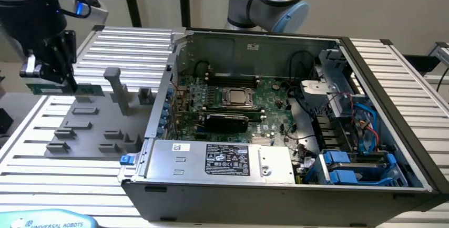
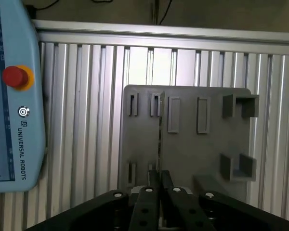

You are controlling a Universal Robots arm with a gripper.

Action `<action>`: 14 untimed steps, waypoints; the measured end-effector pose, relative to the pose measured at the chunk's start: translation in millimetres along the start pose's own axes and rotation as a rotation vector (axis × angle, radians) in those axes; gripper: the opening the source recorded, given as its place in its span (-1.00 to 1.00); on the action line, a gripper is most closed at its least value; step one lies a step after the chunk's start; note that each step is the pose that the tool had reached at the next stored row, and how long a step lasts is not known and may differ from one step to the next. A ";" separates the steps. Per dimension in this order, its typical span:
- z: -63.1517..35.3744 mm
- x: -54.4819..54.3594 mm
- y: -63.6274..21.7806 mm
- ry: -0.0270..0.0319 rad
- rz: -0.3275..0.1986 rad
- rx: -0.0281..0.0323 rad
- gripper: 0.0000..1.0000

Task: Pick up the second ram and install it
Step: 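Pick up the second ram and move it above second insertion slot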

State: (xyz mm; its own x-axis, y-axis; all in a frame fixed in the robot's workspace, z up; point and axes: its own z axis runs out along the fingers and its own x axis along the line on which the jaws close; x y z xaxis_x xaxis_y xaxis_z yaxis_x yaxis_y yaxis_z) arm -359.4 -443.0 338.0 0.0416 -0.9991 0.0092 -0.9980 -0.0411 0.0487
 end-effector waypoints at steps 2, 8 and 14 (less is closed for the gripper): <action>-9.5 0.4 -6.4 0.0000 0.000 0.0001 -0.73; -38.0 1.7 -32.2 -0.0033 0.000 -0.0003 -0.73; -65.9 3.1 -58.0 -0.0092 -0.001 -0.0017 -0.73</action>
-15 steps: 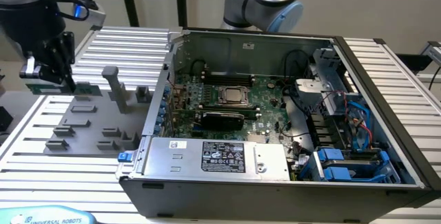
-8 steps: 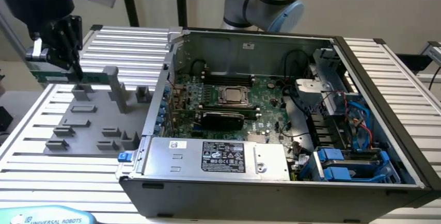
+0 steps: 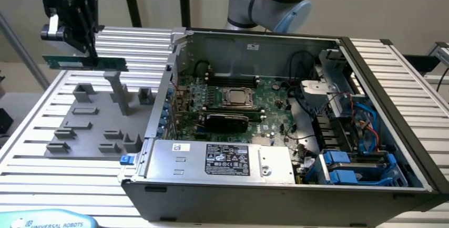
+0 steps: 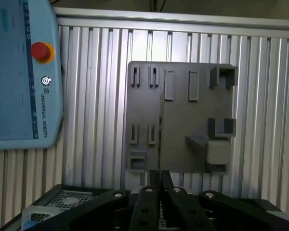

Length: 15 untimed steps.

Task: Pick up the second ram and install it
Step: 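Pick up the second ram and move it above second insertion slot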

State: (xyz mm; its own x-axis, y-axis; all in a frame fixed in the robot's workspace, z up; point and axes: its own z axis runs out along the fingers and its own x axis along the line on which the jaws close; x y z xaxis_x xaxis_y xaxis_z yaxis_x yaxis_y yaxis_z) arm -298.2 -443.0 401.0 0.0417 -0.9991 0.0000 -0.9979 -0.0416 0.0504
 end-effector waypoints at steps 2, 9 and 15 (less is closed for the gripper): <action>-8.7 0.4 -9.0 -0.0026 0.000 -0.0005 -0.73; -31.4 1.7 -39.6 -0.0118 -0.001 -0.0017 -0.73; -37.3 2.9 -66.7 -0.0171 -0.001 -0.0018 -0.73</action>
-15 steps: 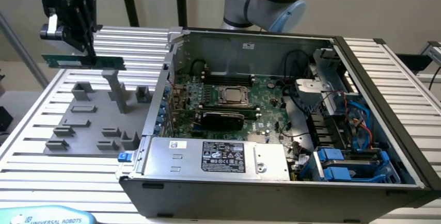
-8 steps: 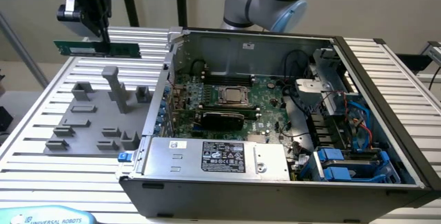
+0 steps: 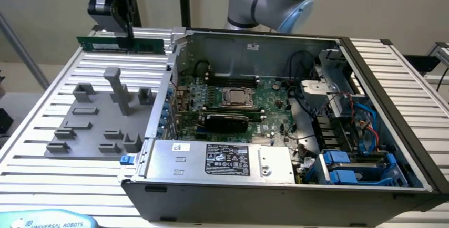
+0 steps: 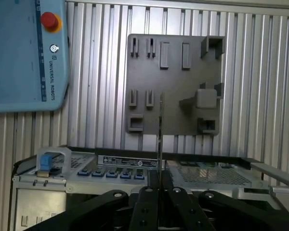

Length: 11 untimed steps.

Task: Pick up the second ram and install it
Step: 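Pick up the second ram and move it above second insertion slot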

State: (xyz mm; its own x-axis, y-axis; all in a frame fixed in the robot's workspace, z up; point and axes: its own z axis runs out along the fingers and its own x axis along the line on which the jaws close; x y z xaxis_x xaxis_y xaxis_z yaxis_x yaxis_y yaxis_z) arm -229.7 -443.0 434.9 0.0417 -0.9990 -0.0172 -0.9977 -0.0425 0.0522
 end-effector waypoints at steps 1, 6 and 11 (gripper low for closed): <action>-0.3 0.1 -4.5 -0.0007 0.000 0.0001 -0.73; -1.5 1.1 -27.0 -0.0016 0.000 0.0000 -0.73; -2.6 2.1 -49.7 -0.0017 0.000 0.0001 -0.73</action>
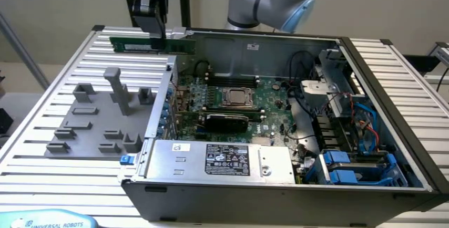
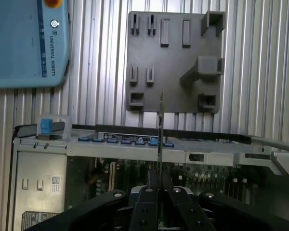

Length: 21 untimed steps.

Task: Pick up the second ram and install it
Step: 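Pick up the second ram and move it above second insertion slot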

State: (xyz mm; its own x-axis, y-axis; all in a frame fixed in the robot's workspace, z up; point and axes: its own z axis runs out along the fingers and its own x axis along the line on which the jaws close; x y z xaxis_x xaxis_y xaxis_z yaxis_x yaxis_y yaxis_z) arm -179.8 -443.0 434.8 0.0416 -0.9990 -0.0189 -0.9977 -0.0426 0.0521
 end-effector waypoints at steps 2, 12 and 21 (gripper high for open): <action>-0.2 0.3 -9.3 0.0000 0.000 0.0000 -0.73; 6.9 -6.9 -55.4 0.0001 0.000 -0.0001 -0.73; 21.4 -23.3 -97.8 0.0001 0.000 0.0000 -0.73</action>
State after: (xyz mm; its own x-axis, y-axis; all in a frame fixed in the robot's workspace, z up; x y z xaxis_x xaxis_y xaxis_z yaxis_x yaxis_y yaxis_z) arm -84.3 -415.2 408.8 0.0415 -0.9990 -0.0188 -0.9977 -0.0425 0.0521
